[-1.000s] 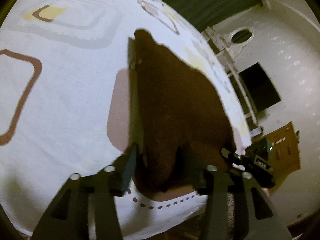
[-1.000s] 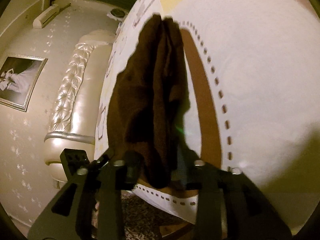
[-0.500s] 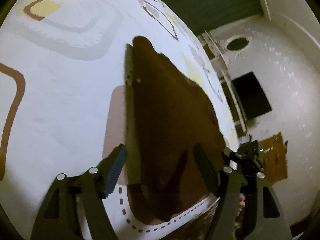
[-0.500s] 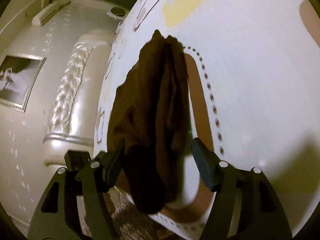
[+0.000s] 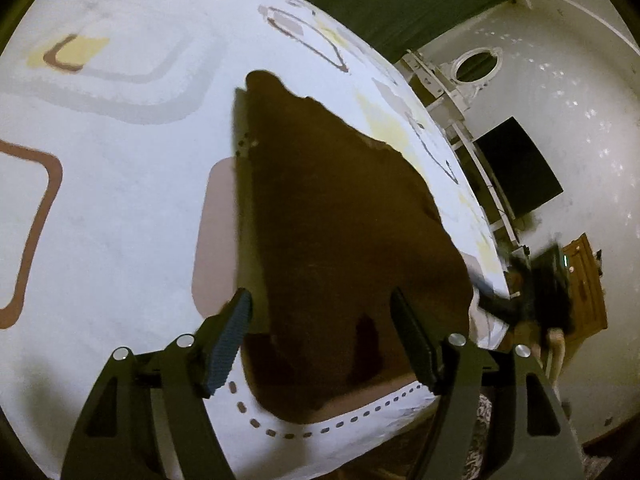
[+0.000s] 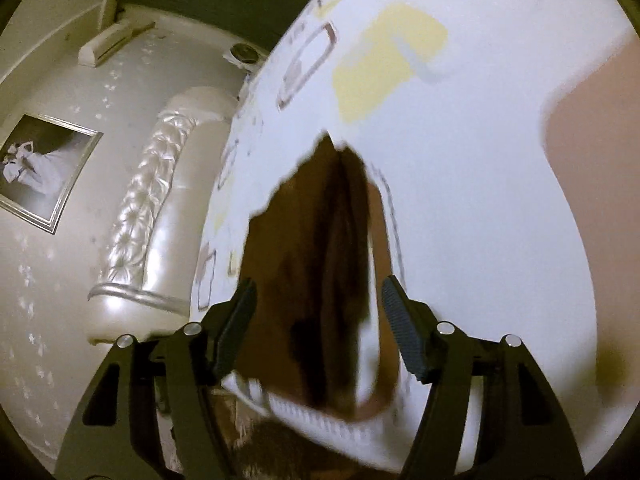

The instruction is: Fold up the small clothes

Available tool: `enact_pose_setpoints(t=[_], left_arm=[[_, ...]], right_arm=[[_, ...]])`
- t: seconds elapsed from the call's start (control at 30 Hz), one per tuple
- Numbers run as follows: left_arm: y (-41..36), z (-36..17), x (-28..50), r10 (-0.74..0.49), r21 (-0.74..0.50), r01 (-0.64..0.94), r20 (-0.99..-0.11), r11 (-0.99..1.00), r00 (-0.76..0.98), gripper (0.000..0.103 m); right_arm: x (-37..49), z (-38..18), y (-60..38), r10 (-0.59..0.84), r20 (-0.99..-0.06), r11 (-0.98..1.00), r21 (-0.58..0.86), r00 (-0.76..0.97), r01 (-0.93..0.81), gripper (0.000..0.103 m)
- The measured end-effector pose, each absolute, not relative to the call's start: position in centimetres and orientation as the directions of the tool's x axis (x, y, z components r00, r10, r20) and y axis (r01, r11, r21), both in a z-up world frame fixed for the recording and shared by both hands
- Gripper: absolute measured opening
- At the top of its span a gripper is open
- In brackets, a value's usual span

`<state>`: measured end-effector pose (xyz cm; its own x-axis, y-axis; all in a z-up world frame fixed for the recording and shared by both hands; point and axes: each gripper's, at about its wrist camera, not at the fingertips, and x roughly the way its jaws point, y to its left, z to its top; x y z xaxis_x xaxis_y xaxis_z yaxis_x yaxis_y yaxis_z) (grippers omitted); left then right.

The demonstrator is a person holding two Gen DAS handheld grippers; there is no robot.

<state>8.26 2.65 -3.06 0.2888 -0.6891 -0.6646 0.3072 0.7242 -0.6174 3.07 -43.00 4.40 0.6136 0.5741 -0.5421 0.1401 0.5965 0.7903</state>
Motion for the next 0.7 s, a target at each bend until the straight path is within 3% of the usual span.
enact_pose_setpoints(t=[0.07, 0.13, 0.37, 0.43, 0.5, 0.7], left_arm=[[2.3, -2.9, 8.3, -0.669, -0.591, 0.315, -0.676, 0.743, 0.31, 0.071], [2.2, -3.0, 8.4, -0.667, -0.59, 0.312, -0.678, 0.745, 0.309, 0.071], [2.3, -4.1, 8.9, -0.669, -0.61, 0.275, -0.687, 0.743, 0.284, 0.071], [2.2, -4.0, 8.9, -0.667, -0.607, 0.277, -0.689, 0.745, 0.285, 0.071], [2.1, -4.0, 8.8, -0.663, -0.6, 0.282, -0.692, 0.749, 0.286, 0.071], [2.1, -4.0, 8.5, -0.661, -0.596, 0.287, -0.692, 0.75, 0.289, 0.072]], right_arm=[[6.3, 4.0, -43.2, 0.566, -0.557, 0.602, 0.783, 0.609, 0.157, 0.064], [9.1, 3.3, -43.1, 0.574, -0.563, 0.597, 0.785, 0.594, 0.167, 0.056], [14.6, 1.3, -41.9, 0.578, -0.624, 0.641, 0.746, 0.527, 0.18, 0.042], [14.7, 1.7, -41.4, 0.585, -0.626, 0.657, 0.738, 0.515, 0.151, 0.023], [15.0, 2.2, -40.9, 0.573, -0.647, 0.694, 0.71, 0.503, 0.122, 0.014], [15.2, 3.0, -41.6, 0.526, -0.646, 0.739, 0.669, 0.553, 0.08, 0.007]])
